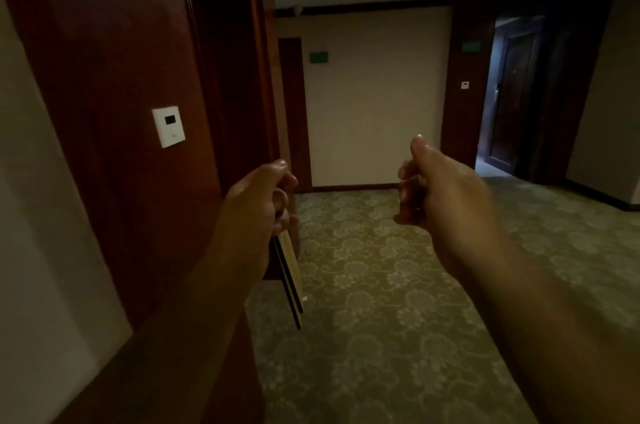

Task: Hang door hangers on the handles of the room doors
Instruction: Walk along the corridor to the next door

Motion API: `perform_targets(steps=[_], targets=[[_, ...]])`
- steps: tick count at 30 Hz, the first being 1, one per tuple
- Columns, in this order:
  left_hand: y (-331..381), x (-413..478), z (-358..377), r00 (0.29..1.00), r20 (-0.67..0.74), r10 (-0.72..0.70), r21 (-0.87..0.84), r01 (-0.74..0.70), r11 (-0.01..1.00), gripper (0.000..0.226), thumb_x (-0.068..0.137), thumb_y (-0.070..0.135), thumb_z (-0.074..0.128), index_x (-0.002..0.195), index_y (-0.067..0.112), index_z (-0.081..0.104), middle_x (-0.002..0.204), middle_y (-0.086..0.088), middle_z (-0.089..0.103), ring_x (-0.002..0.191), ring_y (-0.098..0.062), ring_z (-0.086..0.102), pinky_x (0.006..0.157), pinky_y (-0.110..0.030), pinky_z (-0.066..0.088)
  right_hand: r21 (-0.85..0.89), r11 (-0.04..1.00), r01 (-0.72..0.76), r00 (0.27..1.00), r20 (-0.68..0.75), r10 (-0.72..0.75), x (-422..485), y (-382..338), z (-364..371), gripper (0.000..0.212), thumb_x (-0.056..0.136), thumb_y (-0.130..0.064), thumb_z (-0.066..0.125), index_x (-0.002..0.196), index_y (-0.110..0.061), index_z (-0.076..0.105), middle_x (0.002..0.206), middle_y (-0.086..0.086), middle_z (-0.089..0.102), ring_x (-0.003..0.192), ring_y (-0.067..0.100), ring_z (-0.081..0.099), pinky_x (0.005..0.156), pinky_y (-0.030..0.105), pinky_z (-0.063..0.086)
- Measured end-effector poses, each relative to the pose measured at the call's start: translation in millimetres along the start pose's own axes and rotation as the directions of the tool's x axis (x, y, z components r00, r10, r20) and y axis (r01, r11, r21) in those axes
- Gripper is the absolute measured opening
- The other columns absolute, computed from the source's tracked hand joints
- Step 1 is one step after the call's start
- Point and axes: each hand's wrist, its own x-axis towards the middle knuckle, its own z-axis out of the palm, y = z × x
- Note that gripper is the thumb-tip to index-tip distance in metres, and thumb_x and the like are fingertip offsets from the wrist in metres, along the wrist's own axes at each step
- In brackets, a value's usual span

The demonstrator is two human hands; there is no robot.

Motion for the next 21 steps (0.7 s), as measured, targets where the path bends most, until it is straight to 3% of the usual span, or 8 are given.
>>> perform_targets(steps=[7, 10, 14, 21], targets=[[-45, 107, 49, 0.993, -0.12, 0.001, 0.086, 0.009, 0.996, 0.035, 0.101, 0.039, 0.045, 0.082, 0.012, 0.059, 0.051, 0.006, 0.03, 0.043, -0.011, 0.03, 0.068, -0.034, 0.049, -0.047, 0.999, 0.009, 0.998, 0.057, -0.006, 131, 38, -6, 0.042, 0.097, -0.049, 0.047, 0.082, -0.015, 0.066, 0.066, 0.0, 0.059, 0.061, 0.015, 0.057, 0.066, 0.039, 0.053], [-63, 139, 56, 0.989, -0.151, 0.007, 0.112, 0.01, 0.994, 0.036, 0.1, 0.04, 0.045, 0.083, 0.013, 0.06, 0.053, 0.007, 0.03, 0.044, -0.011, 0.03, 0.071, -0.035, 0.05, 0.008, 0.999, -0.043, 0.993, 0.111, 0.042, 170, 59, -1, 0.04, 0.097, -0.047, 0.047, 0.082, -0.014, 0.064, 0.065, 0.001, 0.055, 0.058, 0.015, 0.053, 0.063, 0.039, 0.049], [-85, 175, 60, 0.986, -0.162, 0.04, 0.142, -0.017, 0.99, 0.035, 0.101, 0.039, 0.044, 0.087, 0.011, 0.06, 0.054, 0.007, 0.029, 0.045, -0.01, 0.032, 0.073, -0.035, 0.05, 0.093, 0.992, -0.087, 0.976, 0.208, 0.066, 215, 90, 8, 0.038, 0.098, -0.044, 0.048, 0.08, -0.013, 0.061, 0.06, -0.003, 0.051, 0.053, 0.011, 0.048, 0.06, 0.036, 0.044], [-126, 246, 49, 0.986, -0.162, 0.03, 0.093, -0.015, 0.996, 0.039, 0.1, 0.042, 0.042, 0.09, 0.009, 0.06, 0.057, 0.005, 0.032, 0.047, -0.013, 0.031, 0.074, -0.036, 0.05, 0.063, 0.994, -0.089, 0.961, 0.268, 0.069, 297, 145, 45, 0.043, 0.098, -0.046, 0.045, 0.083, -0.009, 0.061, 0.066, 0.001, 0.051, 0.056, 0.013, 0.049, 0.06, 0.035, 0.045]])
